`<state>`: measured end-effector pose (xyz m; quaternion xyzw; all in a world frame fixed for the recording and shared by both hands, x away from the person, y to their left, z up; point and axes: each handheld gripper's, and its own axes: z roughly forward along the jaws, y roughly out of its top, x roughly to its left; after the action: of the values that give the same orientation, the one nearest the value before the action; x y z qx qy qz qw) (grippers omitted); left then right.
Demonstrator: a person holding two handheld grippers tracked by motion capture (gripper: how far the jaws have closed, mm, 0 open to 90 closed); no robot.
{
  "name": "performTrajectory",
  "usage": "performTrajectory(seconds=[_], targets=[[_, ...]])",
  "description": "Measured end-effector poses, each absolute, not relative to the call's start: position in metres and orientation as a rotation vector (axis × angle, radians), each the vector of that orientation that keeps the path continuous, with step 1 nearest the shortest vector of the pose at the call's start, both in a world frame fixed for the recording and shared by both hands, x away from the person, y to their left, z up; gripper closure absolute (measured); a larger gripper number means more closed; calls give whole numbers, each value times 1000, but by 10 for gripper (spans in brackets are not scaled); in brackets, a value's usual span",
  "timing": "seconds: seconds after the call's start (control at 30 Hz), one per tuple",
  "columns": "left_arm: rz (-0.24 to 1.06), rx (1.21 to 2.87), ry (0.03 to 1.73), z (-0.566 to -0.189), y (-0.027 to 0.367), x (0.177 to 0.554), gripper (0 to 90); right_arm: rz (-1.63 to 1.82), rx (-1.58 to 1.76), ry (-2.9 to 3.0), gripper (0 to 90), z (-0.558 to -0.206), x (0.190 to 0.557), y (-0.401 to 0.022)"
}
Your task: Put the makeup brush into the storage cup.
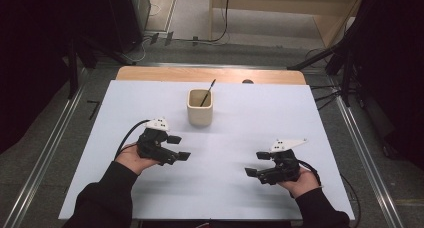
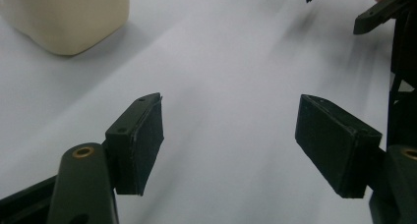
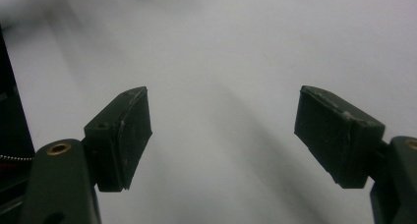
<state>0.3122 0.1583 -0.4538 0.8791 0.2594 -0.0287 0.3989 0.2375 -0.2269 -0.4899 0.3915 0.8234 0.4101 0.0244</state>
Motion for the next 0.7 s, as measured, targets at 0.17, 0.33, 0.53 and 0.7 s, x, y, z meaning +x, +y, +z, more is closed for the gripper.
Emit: performTrajectory(seconds=[0.17, 0.33, 0.53, 0.7], targets=[[-44, 2227, 663, -458, 166, 306, 271, 1268, 1214, 2546, 226, -490, 238, -227], [-8, 2239, 659, -462, 172, 301, 272, 1271, 1217, 2544, 226, -490, 238, -227], [3, 2234, 665, -464, 178, 296, 271, 1271, 1216, 2542, 226, -490, 238, -228], [18, 2228, 670, -466, 182, 291, 270, 1266, 1224, 2542, 226, -490, 239, -228]])
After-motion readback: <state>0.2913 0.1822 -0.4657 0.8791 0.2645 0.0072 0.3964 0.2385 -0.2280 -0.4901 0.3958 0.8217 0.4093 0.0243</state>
